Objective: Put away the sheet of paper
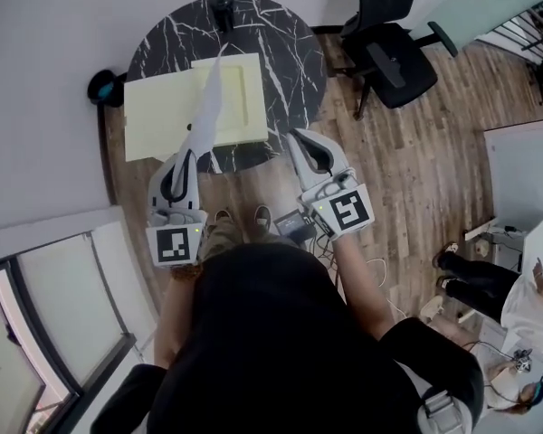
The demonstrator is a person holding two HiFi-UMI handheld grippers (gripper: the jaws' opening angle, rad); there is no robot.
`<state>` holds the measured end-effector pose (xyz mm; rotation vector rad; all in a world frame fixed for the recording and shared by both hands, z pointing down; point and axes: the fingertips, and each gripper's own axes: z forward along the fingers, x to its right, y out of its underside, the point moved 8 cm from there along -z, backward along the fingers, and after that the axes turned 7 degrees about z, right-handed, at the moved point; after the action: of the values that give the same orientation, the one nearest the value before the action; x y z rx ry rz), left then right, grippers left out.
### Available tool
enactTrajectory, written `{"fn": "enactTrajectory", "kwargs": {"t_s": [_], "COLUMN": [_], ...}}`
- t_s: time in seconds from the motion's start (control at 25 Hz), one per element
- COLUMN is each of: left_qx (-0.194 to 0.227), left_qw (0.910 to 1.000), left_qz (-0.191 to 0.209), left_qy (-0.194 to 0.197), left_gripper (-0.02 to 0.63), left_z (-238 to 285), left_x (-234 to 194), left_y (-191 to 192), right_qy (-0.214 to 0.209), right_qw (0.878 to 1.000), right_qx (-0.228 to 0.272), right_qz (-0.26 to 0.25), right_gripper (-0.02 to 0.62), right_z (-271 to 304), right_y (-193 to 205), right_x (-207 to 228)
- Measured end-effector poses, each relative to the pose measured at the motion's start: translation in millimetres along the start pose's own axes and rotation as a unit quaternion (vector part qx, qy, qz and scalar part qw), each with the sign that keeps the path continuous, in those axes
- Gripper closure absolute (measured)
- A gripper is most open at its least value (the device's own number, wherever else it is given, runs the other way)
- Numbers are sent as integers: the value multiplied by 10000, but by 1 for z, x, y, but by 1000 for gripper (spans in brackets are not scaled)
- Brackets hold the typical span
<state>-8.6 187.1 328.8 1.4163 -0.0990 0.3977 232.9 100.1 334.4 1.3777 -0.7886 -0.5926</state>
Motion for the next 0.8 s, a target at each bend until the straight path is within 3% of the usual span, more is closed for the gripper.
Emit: {"fn": "enactTrajectory", "kwargs": {"t_s": [0.2, 0.44, 0.8], "left_qx": [-165, -27, -215], "left_qw": [9998, 9998, 9994], "left_qz": [26, 172, -256], "left_qy": [-146, -96, 26], "left_gripper": [597, 597, 597], "left_z": [12, 32, 76], "left_x": [-14, -34, -72], "left_y": [5, 39, 60], "right_qy": [56, 279, 439], "right_qw": [9999, 9996, 9986], "right_qx": [-5, -73, -277], "right_qz": [86, 80, -133], "right_gripper": [598, 598, 598], "right_z": [0, 2, 44], "right_y": [4, 11, 1], "right_x": [16, 22, 21]}}
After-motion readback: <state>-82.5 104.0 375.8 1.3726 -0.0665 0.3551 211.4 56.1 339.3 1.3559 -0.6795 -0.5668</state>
